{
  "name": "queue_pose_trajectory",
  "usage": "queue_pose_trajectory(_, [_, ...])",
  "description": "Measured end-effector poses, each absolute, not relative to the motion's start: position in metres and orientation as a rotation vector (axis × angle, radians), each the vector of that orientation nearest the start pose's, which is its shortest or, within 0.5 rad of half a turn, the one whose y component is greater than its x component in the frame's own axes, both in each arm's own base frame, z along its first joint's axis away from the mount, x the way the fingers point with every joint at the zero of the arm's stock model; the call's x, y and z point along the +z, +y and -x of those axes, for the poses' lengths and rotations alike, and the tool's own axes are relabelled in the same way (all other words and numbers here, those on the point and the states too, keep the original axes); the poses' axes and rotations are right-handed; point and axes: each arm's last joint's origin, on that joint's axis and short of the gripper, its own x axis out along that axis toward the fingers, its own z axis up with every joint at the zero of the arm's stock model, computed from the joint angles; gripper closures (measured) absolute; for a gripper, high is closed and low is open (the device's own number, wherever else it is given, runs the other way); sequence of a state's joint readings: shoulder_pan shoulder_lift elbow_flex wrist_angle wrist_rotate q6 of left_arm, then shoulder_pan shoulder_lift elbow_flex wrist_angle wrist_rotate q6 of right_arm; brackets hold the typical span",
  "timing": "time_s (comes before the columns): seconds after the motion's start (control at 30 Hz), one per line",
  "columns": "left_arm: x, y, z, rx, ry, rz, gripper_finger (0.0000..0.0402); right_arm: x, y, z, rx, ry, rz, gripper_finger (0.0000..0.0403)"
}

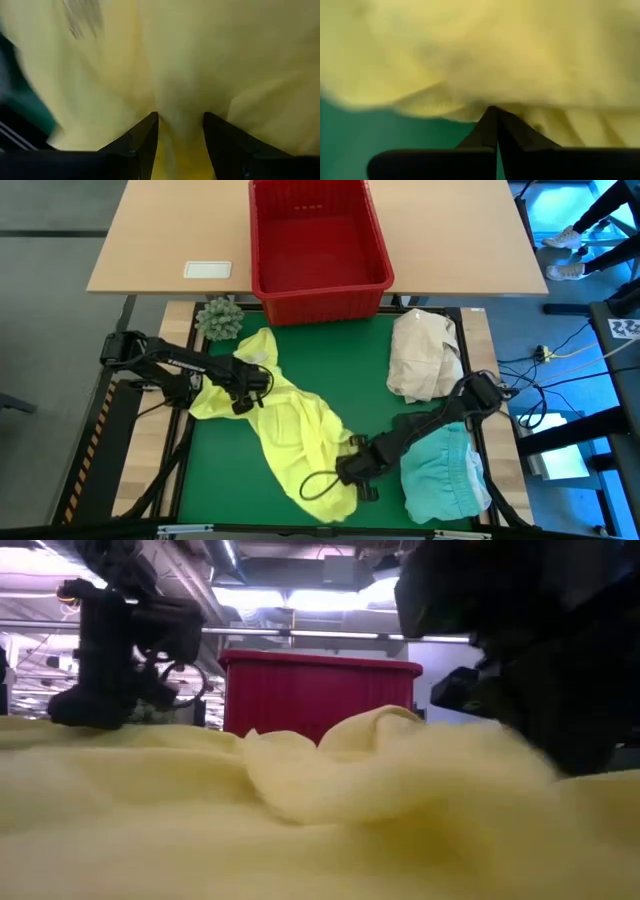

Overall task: Fold Laundry from Bin
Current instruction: Fold the yellow shirt

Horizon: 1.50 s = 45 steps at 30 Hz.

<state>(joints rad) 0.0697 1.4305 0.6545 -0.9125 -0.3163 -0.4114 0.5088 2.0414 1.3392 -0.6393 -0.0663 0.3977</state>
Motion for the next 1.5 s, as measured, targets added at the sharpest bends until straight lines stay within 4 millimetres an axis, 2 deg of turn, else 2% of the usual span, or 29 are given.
queue_pose_trajectory(0.17, [0.136,0.012,-0.179,0.647,1.626,0.226,0.025,0.13,0.166,-0.336,0.085,1.498,-0.035,0.04])
queue_pose_trajectory(0.4, [0.135,-0.009,-0.178,0.647,1.654,0.462,0.0251,0.133,0.134,-0.327,-0.08,1.666,0.01,0.0401])
queue_pose_trajectory(0.6, [0.134,-0.031,-0.179,0.613,1.664,0.656,0.0251,0.155,0.103,-0.315,-0.319,1.695,0.102,0.0402])
queue_pose_trajectory(0.73, [0.143,-0.044,-0.188,0.572,1.615,0.594,0.0255,0.183,0.091,-0.309,-0.373,1.65,0.108,0.0402])
queue_pose_trajectory(0.93, [0.184,-0.048,-0.198,0.697,1.486,0.368,0.027,0.22,0.091,-0.3,-0.345,1.48,0.059,0.0402])
queue_pose_trajectory(1.03, [0.205,-0.051,-0.204,0.705,1.4,0.324,0.0275,0.231,0.098,-0.306,-0.287,1.342,0.031,0.0402])
queue_pose_trajectory(1.13, [0.22,-0.062,-0.213,0.613,1.32,0.295,0.0276,0.236,0.112,-0.317,-0.155,1.209,-0.012,0.0402])
queue_pose_trajectory(1.23, [0.223,-0.081,-0.221,0.464,1.219,0.249,0.0276,0.229,0.131,-0.332,0.019,1.108,-0.043,0.0402])
queue_pose_trajectory(1.33, [0.216,-0.101,-0.228,0.376,1.128,0.205,0.0276,0.214,0.147,-0.341,0.128,1.071,-0.057,0.0402])
queue_pose_trajectory(1.5, [0.188,-0.125,-0.231,0.335,1.213,0.126,0.0276,0.18,0.161,-0.343,0.124,1.177,-0.037,0.0402])
